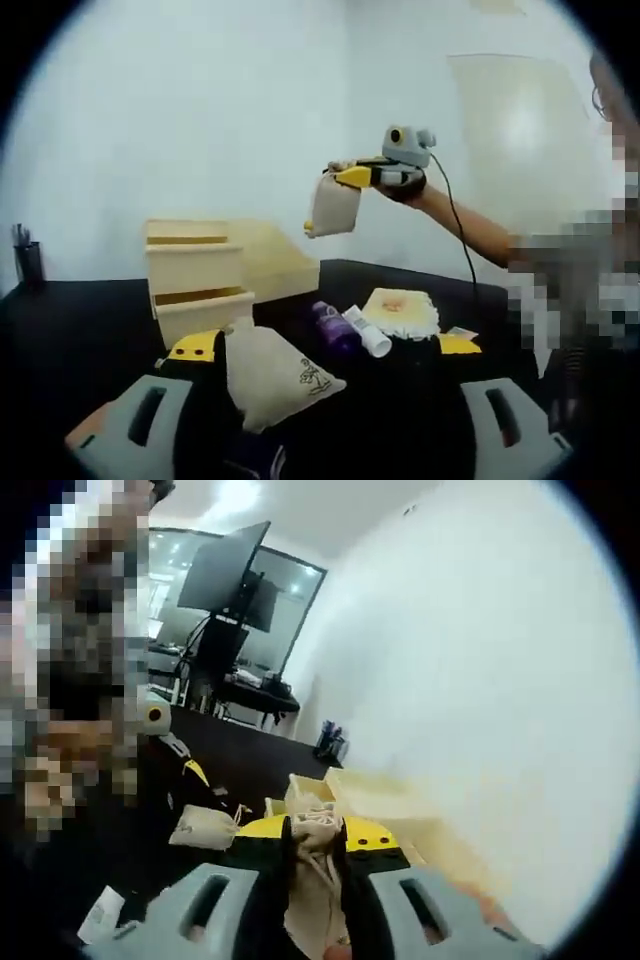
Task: Open the drawer, pick up the cosmetic bottles from the table one by one, place them into the drawer, release the gripper, close the drawer, and move the gripper away
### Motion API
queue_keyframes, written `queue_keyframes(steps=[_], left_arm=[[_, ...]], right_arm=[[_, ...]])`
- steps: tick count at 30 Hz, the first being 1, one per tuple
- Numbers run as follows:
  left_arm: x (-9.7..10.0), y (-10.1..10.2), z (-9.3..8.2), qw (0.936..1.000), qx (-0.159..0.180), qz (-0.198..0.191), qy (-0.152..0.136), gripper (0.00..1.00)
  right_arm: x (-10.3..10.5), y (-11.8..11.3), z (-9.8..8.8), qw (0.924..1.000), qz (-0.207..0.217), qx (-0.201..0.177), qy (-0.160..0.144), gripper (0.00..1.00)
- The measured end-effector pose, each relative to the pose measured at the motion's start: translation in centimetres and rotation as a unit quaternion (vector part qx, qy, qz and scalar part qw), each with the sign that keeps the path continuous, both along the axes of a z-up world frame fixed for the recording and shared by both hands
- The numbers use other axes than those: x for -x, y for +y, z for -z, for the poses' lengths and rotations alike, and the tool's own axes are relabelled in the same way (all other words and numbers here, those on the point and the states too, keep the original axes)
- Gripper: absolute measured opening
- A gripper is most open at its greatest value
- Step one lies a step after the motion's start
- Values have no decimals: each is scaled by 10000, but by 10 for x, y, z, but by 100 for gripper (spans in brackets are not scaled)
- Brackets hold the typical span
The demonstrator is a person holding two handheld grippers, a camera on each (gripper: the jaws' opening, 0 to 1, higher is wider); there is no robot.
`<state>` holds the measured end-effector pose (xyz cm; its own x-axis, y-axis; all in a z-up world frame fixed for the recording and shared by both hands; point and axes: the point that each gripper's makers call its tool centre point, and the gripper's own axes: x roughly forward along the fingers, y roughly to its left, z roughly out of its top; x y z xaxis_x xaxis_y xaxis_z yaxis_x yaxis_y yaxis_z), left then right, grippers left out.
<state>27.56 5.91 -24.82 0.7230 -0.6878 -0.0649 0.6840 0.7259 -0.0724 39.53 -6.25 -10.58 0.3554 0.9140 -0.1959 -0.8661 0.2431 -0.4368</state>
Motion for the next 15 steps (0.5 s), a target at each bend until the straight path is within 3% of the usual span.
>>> queue_keyframes(steps=[15], left_arm=[[2, 1, 1, 9997, 226, 112, -64, 78]], right_arm=[[-5, -4, -11, 9975, 224, 190, -649, 15]])
